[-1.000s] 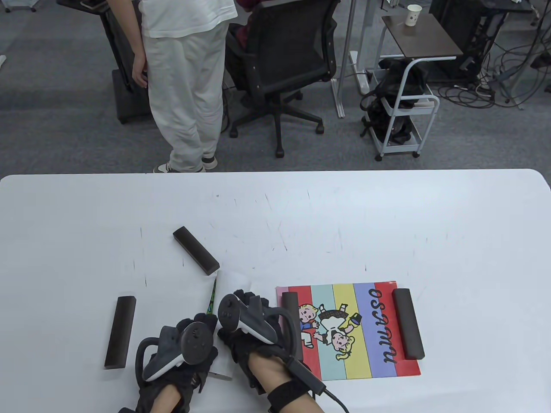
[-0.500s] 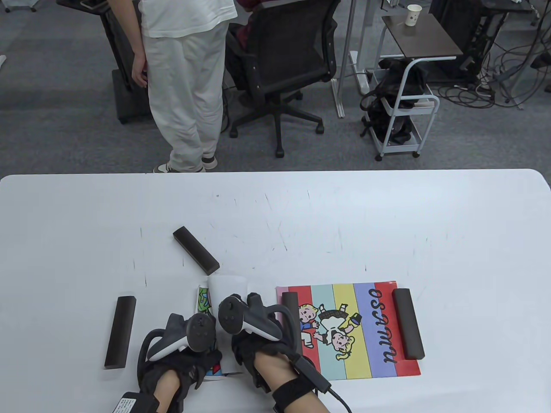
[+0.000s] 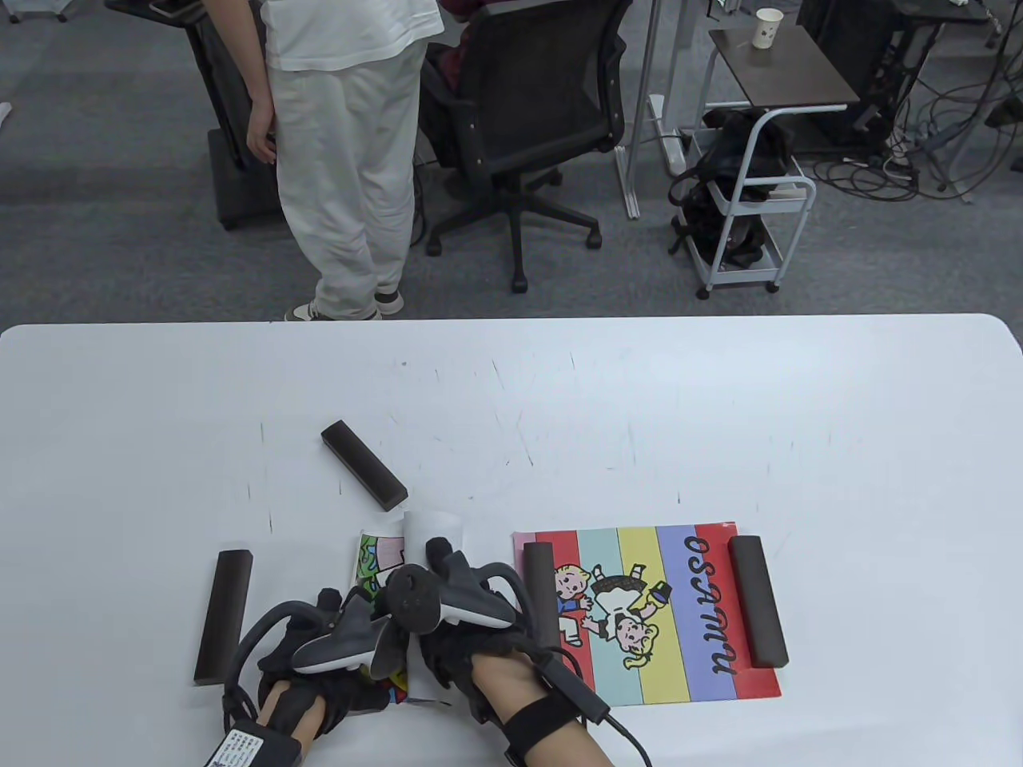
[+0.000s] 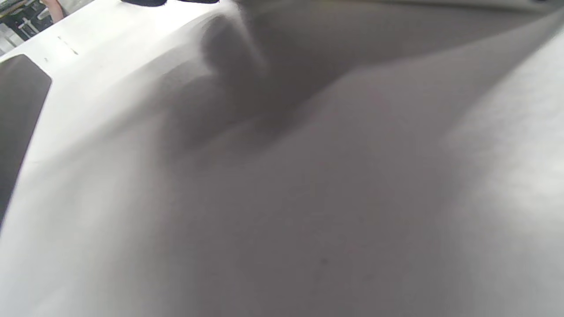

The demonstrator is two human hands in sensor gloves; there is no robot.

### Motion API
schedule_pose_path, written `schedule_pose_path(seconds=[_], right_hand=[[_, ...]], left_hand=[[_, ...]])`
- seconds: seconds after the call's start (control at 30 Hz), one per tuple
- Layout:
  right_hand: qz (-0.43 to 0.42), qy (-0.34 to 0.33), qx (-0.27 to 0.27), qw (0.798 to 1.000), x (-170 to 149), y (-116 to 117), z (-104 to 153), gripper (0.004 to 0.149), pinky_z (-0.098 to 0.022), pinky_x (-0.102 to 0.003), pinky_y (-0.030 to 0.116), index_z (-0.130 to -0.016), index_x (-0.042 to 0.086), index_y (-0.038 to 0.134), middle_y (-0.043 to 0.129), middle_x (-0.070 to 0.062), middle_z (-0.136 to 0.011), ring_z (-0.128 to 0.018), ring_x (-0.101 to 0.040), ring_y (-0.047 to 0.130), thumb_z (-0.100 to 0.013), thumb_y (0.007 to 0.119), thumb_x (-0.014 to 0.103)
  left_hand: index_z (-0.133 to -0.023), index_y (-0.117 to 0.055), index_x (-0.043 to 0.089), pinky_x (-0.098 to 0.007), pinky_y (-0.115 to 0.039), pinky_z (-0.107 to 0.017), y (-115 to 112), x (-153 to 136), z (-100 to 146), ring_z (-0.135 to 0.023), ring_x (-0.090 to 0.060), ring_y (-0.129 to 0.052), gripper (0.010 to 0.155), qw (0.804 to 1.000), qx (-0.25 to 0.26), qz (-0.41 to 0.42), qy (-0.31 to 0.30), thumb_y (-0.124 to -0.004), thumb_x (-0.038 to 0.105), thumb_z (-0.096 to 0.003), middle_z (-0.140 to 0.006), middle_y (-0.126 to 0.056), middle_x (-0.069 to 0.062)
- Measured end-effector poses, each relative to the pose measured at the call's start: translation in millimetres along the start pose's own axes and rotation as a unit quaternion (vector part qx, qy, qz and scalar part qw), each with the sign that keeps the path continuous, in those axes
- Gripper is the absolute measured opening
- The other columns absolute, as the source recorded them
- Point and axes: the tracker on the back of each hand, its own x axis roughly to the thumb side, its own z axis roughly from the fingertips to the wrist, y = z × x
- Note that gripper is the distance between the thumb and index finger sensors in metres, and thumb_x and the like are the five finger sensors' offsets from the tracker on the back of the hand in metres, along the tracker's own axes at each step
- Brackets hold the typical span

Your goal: Unroll posters and secure with paperweights

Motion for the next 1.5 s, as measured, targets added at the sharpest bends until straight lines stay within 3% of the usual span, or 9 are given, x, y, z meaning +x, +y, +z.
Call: schedule_pose_path(seconds=[0.3,0.53,0.57,0.63,0.8,1.13,1.27,1.43,1.5], right_hand=[[0.048,0.057,-0.074,0.994,1.6,3.2,0.3,0.071,-0.068,-0.056,0.046,-0.098,0.028,0.052,0.065,-0.003,-0.101,-0.097,-0.046,0.045,-0.038,0.071,0.061],[-0.012,0.045,-0.022,0.999,-4.3,-4.9,1.1,0.050,-0.070,-0.057,0.043,-0.096,0.032,0.056,0.066,0.001,-0.107,-0.102,-0.046,0.036,-0.049,0.069,0.039],[-0.019,0.048,-0.020,0.998,-6.0,-5.0,1.5,0.047,-0.070,-0.057,0.043,-0.096,0.031,0.057,0.067,0.001,-0.107,-0.102,-0.046,0.036,-0.050,0.067,0.036],[-0.025,0.052,-0.034,0.998,-10.6,-6.5,2.3,0.045,-0.069,-0.056,0.044,-0.095,0.030,0.060,0.073,0.001,-0.104,-0.102,-0.044,0.038,-0.051,0.065,0.032],[-0.016,0.077,-0.059,0.995,-21.4,-10.8,7.2,0.057,-0.068,-0.056,0.046,-0.095,0.030,0.060,0.080,0.000,-0.098,-0.099,-0.045,0.047,-0.044,0.066,0.055],[-0.011,0.128,-0.089,0.988,-38.4,-27.6,18.1,0.047,-0.064,-0.055,0.057,-0.074,0.028,0.088,0.098,-0.002,-0.077,-0.089,-0.039,0.070,-0.041,0.072,0.057],[0.006,0.113,-0.026,0.993,-42.3,-23.5,21.7,0.051,-0.066,-0.055,0.054,-0.083,0.028,0.081,0.091,-0.004,-0.088,-0.093,-0.040,0.063,-0.040,0.077,0.056],[0.065,0.107,0.114,0.986,-40.6,-15.6,30.9,0.076,-0.071,-0.057,0.042,-0.101,0.026,0.050,0.050,-0.008,-0.114,-0.103,-0.042,0.038,-0.038,0.080,0.058],[0.098,0.100,0.116,0.983,-40.1,-15.8,36.9,0.081,-0.072,-0.057,0.041,-0.102,0.026,0.047,0.047,-0.007,-0.115,-0.104,-0.042,0.034,-0.036,0.081,0.058]], left_hand=[[-0.103,-0.026,0.034,-0.055,-0.049,-0.072,-7.6,-15.2,2.2,-0.107,-0.039,-0.033,0.090,1.000,-0.005,0.017,-0.005,-0.061,0.070,-0.0277,-0.113,-0.021,0.000],[-0.104,-0.034,0.016,-0.056,-0.056,-0.071,1.4,-1.5,-4.8,-0.106,-0.042,-0.050,0.095,0.998,0.048,0.023,-0.028,-0.065,0.066,-0.0289,-0.110,-0.037,-0.015],[-0.103,-0.017,0.021,-0.056,-0.056,-0.071,2.1,-0.3,-6.6,-0.105,-0.042,-0.050,0.098,0.999,0.037,0.013,-0.028,-0.064,0.065,-0.0284,-0.110,-0.036,-0.015],[-0.101,-0.021,0.037,-0.057,-0.054,-0.071,2.5,3.0,-8.9,-0.106,-0.043,-0.048,0.088,1.000,0.019,0.001,-0.025,-0.062,0.064,-0.0279,-0.110,-0.033,-0.016],[-0.099,-0.020,0.041,-0.057,-0.052,-0.072,8.3,0.6,-7.7,-0.107,-0.041,-0.047,0.088,0.998,-0.007,-0.059,-0.006,-0.060,0.065,-0.0249,-0.111,-0.033,-0.012],[-0.098,-0.023,0.038,-0.056,-0.051,-0.072,3.1,-22.6,3.3,-0.107,-0.040,-0.045,0.089,0.990,-0.034,-0.126,0.047,-0.061,0.065,-0.0225,-0.113,-0.037,-0.006],[-0.098,-0.024,0.037,-0.056,-0.051,-0.072,-1.2,-27.2,6.7,-0.107,-0.040,-0.044,0.089,0.987,-0.039,-0.148,0.057,-0.060,0.065,-0.0220,-0.113,-0.038,-0.004],[-0.098,-0.025,0.037,-0.056,-0.051,-0.072,4.4,-26.4,10.9,-0.107,-0.039,-0.045,0.089,0.985,-0.036,-0.157,0.059,-0.061,0.065,-0.0213,-0.113,-0.039,-0.003],[-0.098,-0.025,0.037,-0.056,-0.051,-0.072,5.6,-26.6,11.5,-0.107,-0.039,-0.045,0.089,0.984,-0.035,-0.161,0.059,-0.061,0.065,-0.0210,-0.113,-0.039,-0.002]])
